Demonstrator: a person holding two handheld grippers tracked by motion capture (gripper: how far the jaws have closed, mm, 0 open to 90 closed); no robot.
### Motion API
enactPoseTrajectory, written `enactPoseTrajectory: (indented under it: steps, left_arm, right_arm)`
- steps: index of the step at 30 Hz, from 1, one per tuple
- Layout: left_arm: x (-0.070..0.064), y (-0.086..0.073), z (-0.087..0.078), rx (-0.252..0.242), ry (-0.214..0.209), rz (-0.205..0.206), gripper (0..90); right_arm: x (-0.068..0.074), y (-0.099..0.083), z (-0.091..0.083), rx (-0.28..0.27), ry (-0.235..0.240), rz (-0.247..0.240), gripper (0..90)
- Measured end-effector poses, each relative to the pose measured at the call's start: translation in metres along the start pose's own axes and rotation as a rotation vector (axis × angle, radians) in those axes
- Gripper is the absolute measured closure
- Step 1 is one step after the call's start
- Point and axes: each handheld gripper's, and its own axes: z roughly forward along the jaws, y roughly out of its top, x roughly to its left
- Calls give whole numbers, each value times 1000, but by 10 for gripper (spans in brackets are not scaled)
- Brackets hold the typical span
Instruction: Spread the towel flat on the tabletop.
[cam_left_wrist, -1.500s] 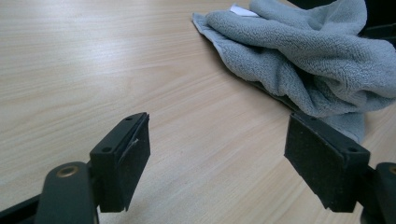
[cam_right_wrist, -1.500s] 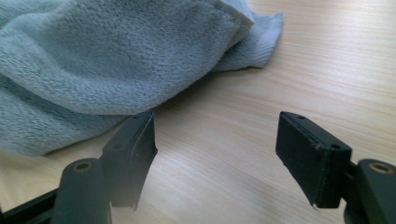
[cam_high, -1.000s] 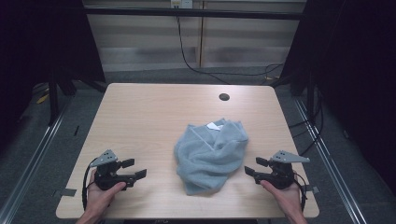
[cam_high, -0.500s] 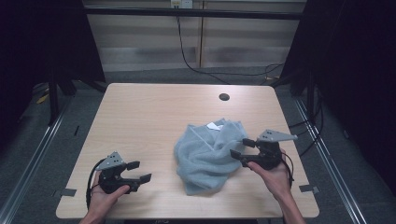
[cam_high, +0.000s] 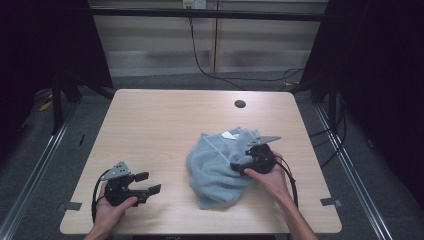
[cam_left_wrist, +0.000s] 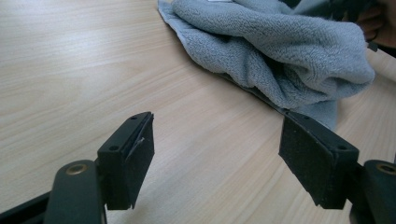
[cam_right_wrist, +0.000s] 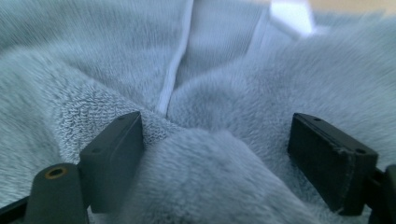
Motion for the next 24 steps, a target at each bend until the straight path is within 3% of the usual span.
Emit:
enactPoseTrajectory:
  steps: [6,8,9,10,13,16,19,20,24]
  left_arm:
    - [3,1,-3,-12,6,-8,265]
    - [3,2,-3,-17,2,-11,265]
    - [4,2,-3,-16,3,-9,265]
    - [4,2,-2,-15,2,-9,265]
    - [4,3,-1,-16,1,-9,265]
    - [5,4,0,-17,3,-9,266]
    - [6,5,0,-27,-4,-19,268]
    - [6,5,0,-22,-5,-18,268]
    - [7,5,-3,-37,0,-24,268]
  right_arm:
    - [4,-10,17,46,-22,4,233]
    - [5,-10,18,50,-12,8,301]
    - [6,-9,18,56,5,-8,413]
    - [8,-8,18,57,11,-15,458]
    - [11,-8,21,48,35,-24,530]
    - [20,-7,25,30,37,-66,591]
    - [33,-4,32,24,67,-100,611]
    - [42,-2,37,27,106,-112,617]
    - [59,-1,42,35,161,-148,621]
